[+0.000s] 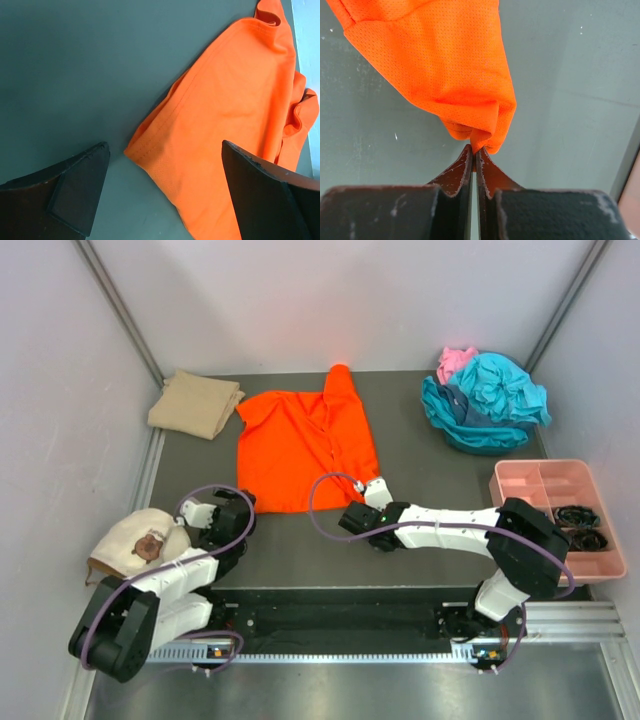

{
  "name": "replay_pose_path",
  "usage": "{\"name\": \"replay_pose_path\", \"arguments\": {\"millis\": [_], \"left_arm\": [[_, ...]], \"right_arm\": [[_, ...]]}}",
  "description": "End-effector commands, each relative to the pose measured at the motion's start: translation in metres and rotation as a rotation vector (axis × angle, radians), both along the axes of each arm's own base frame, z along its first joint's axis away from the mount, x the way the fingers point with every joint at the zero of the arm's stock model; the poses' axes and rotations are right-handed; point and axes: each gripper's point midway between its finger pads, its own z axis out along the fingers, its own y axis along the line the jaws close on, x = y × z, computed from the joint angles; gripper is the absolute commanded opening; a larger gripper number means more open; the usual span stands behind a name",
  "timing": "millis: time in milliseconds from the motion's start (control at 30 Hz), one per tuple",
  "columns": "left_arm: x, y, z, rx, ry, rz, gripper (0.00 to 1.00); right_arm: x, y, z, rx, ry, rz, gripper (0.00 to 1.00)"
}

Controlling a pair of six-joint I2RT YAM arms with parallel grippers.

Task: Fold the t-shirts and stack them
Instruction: Flatten out the tshirt

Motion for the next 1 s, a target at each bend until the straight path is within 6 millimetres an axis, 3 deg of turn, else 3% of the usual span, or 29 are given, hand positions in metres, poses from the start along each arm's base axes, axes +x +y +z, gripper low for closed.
{"name": "replay_pose_path", "arguments": {"millis": [0, 200, 300, 333, 467, 767, 967], "left_arm": [[-0.0099, 0.0053, -0.022, 0.03, 0.096, 0.007, 0.99], [-0.0104, -0.0021, -0.026, 0.021, 0.118, -0.035, 0.99], [-0.0126, 0.0008, -0.0303, 0.034, 0.138, -0.024, 0.87], [-0.013, 0.0009, -0.0309, 0.034, 0.14, -0.023, 0.77], [-0.0111, 0.0004, -0.0309, 0.044, 0.149, -0.029, 0.57], [-0.0044, -0.003, -0.0303, 0.056, 0.169, -0.04, 0.36], [-0.0057, -0.0018, -0.0311, 0.063, 0.181, -0.04, 0.05]], "right_arm": [[0.0094, 0.0104, 0.0132, 0.037, -0.036, -0.008, 0.0], [0.0091, 0.0109, 0.0121, 0.038, -0.032, -0.009, 0.0], [0.0099, 0.0109, 0.0111, 0.034, -0.031, -0.011, 0.0], [0.01, 0.0123, 0.0121, 0.038, -0.032, -0.01, 0.0], [0.0095, 0.0122, 0.0115, 0.04, -0.031, -0.011, 0.0], [0.0102, 0.0138, 0.0107, 0.04, -0.029, -0.011, 0.0], [0.0106, 0.0134, 0.0103, 0.036, -0.031, -0.008, 0.0]]}}
